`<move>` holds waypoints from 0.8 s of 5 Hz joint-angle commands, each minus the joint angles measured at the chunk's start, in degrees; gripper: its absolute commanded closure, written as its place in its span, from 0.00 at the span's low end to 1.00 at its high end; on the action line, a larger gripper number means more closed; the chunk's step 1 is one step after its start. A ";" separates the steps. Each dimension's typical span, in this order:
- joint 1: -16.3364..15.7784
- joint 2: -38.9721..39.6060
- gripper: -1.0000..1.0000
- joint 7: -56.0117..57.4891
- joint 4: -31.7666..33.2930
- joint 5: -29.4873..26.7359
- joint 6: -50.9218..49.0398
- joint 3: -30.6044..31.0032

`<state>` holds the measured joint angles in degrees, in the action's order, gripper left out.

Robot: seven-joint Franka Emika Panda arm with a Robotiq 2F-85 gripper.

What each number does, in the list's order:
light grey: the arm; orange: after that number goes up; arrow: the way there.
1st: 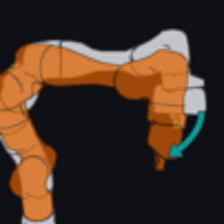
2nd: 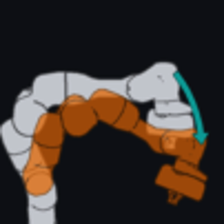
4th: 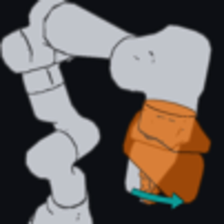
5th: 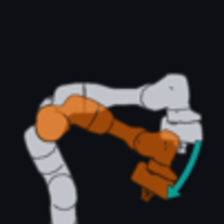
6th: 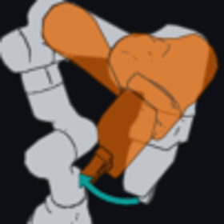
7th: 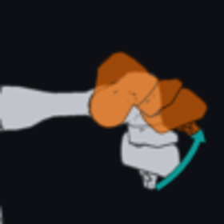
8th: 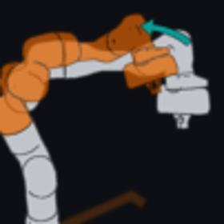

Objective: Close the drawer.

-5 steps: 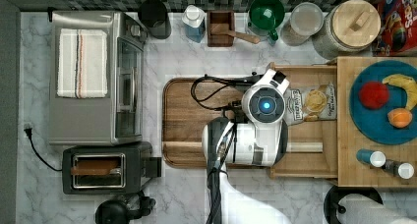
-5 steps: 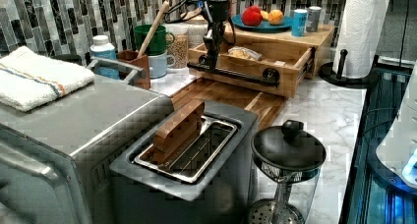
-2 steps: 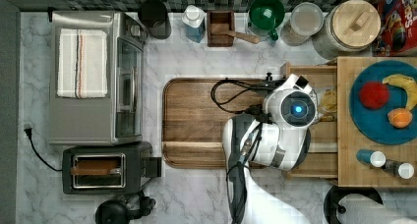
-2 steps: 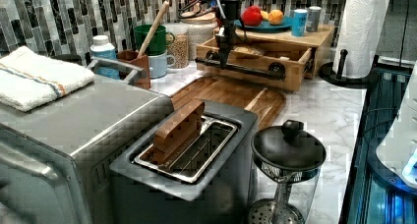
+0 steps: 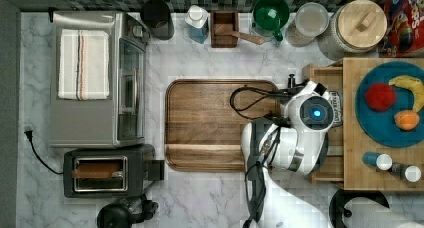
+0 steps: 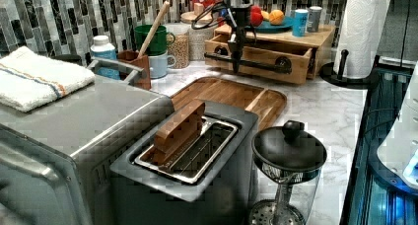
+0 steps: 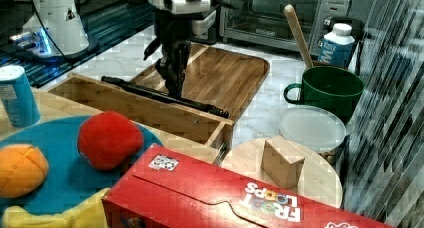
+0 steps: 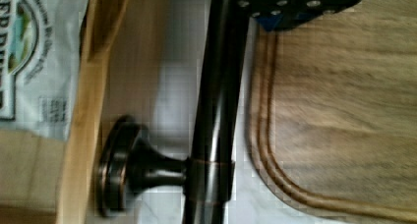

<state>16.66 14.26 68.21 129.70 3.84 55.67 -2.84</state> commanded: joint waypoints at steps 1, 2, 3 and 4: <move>9.37 5.11 1.00 13.95 -10.99 0.13 -1.92 -6.31; 11.38 7.55 1.00 17.72 -14.90 -2.39 -1.65 -5.85; 12.22 7.70 1.00 18.79 -16.43 -3.90 -0.91 -6.47; 12.44 7.38 1.00 19.12 -18.13 -3.60 -3.55 -7.17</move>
<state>22.93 20.34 82.81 121.75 0.14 51.42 -5.78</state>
